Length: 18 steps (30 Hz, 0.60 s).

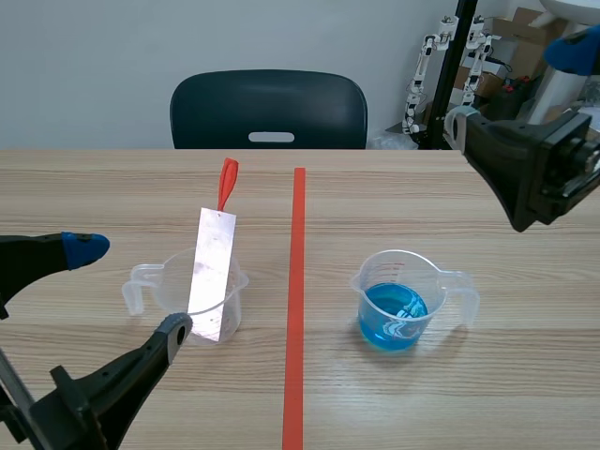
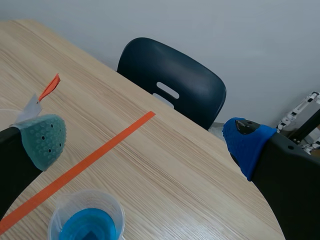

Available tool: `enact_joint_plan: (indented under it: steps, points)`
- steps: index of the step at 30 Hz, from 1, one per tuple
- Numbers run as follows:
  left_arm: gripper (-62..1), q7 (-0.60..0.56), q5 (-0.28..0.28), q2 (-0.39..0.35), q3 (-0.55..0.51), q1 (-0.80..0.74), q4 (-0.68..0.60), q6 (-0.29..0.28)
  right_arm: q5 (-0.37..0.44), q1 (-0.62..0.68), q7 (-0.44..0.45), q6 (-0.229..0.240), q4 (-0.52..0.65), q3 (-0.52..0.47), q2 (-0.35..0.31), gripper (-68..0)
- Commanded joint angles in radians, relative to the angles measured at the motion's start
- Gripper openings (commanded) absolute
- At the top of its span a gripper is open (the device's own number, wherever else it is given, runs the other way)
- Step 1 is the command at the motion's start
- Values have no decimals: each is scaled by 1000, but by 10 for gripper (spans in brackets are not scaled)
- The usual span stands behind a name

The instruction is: Do the redox reaction experiment. return to the home posture

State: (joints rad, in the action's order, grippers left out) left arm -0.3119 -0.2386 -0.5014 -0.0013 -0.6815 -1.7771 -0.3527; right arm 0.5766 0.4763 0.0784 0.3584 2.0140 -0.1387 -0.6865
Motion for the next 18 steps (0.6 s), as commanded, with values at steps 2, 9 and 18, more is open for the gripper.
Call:
enact_joint_plan:
  steps: [2, 9, 18]
  points:
    - [14, 0, -12, 2, 1, -2, -39, -2, 10, 44, 17, -8, 44, -65, 55, 4]
    - [14, 0, -11, 2, 1, -2, -107, 21, -9, 196, 18, -8, 154, -198, 121, 4]
    - [14, 71, -5, 2, 1, 1, -182, 31, -61, 362, 78, -6, 236, -266, 163, 4]
